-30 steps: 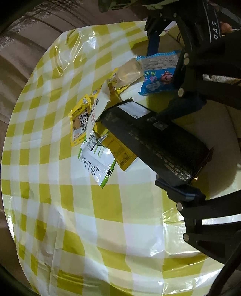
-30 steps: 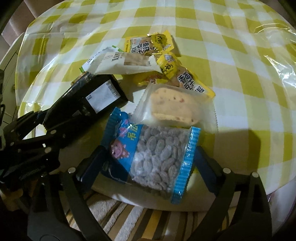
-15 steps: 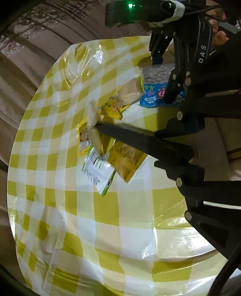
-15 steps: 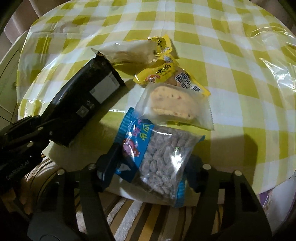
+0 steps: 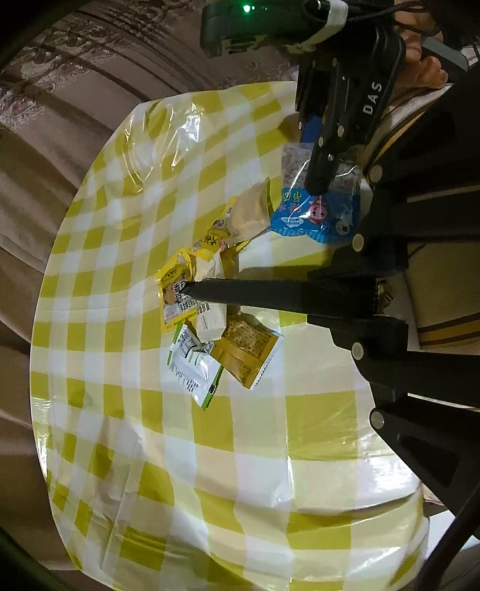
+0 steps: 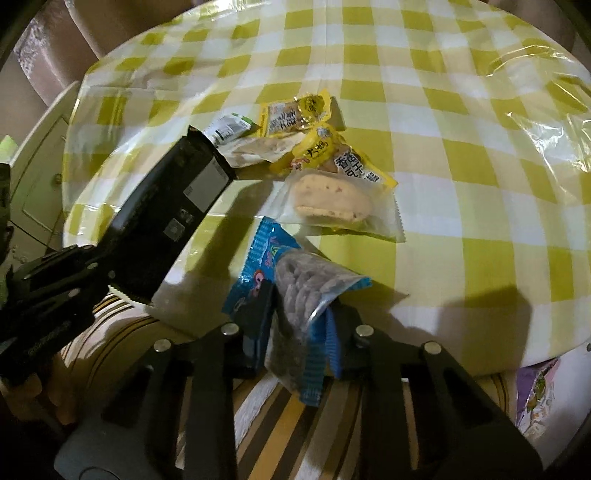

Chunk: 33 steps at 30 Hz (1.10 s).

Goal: Organize snacks
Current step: 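Grasp the dark cracker box with the left tool while the right tool grasps the blue-edged seed bag, then lift the cracker box with the left tool while the right tool lifts the seed bag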

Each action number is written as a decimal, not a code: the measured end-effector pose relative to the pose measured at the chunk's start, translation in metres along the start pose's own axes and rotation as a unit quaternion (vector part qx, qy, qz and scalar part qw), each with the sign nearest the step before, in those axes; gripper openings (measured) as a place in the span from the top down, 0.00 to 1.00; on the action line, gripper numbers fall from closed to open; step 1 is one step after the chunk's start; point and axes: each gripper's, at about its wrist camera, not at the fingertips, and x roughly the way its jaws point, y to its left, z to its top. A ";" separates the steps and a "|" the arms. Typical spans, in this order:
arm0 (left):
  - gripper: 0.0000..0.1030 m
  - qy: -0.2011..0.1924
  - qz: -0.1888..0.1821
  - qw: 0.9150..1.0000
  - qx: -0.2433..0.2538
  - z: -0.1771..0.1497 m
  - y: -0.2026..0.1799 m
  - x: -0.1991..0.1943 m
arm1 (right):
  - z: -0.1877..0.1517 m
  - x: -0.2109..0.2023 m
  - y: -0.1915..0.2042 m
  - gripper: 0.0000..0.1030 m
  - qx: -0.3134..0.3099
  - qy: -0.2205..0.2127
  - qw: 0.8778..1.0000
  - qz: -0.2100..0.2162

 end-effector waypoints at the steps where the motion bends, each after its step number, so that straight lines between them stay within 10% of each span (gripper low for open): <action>1: 0.85 -0.001 0.001 1.000 -0.001 0.000 -0.001 -0.002 | -0.002 -0.003 0.001 0.74 -0.001 -0.002 1.000 0.001; 33: 0.85 0.011 -0.023 0.994 0.102 0.010 -0.127 0.002 | -0.053 -0.093 -0.108 0.76 0.102 -0.073 0.992 0.013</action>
